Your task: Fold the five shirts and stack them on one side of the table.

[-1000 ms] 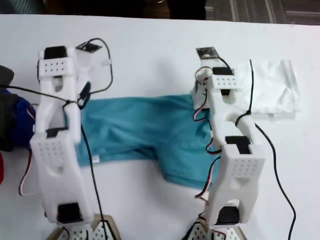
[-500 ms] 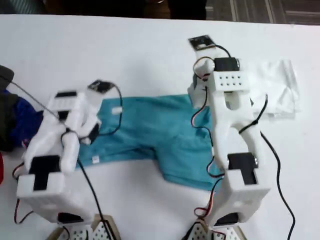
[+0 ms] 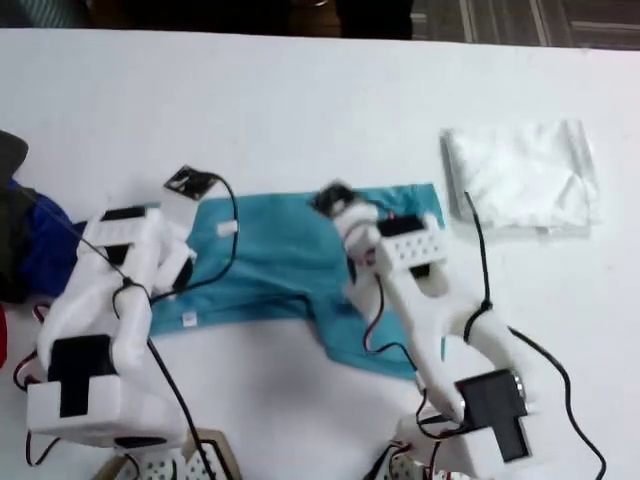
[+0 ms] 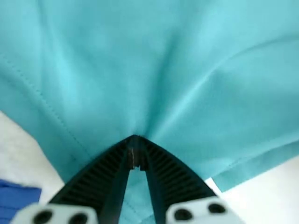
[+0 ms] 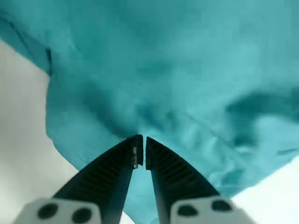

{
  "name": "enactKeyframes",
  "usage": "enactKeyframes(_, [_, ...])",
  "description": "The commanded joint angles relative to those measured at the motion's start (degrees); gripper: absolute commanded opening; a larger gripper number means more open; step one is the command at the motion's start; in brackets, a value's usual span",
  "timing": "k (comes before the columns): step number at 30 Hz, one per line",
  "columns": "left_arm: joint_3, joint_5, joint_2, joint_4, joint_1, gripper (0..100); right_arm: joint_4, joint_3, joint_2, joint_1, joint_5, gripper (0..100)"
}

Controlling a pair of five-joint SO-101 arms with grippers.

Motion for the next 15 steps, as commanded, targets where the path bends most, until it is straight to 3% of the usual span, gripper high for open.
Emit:
enactKeyframes(1, [1.9, -0.2, -0.5, -2.5, -1.6, 3, -1.8, 5.1, -3.4, -0.4, 1.9, 2.1])
enactKeyframes(15, [2.2, -0.1, -0.4, -2.6, -1.5, 3, 6.1, 7.2, -4.2, 0.1, 14.5, 1.9])
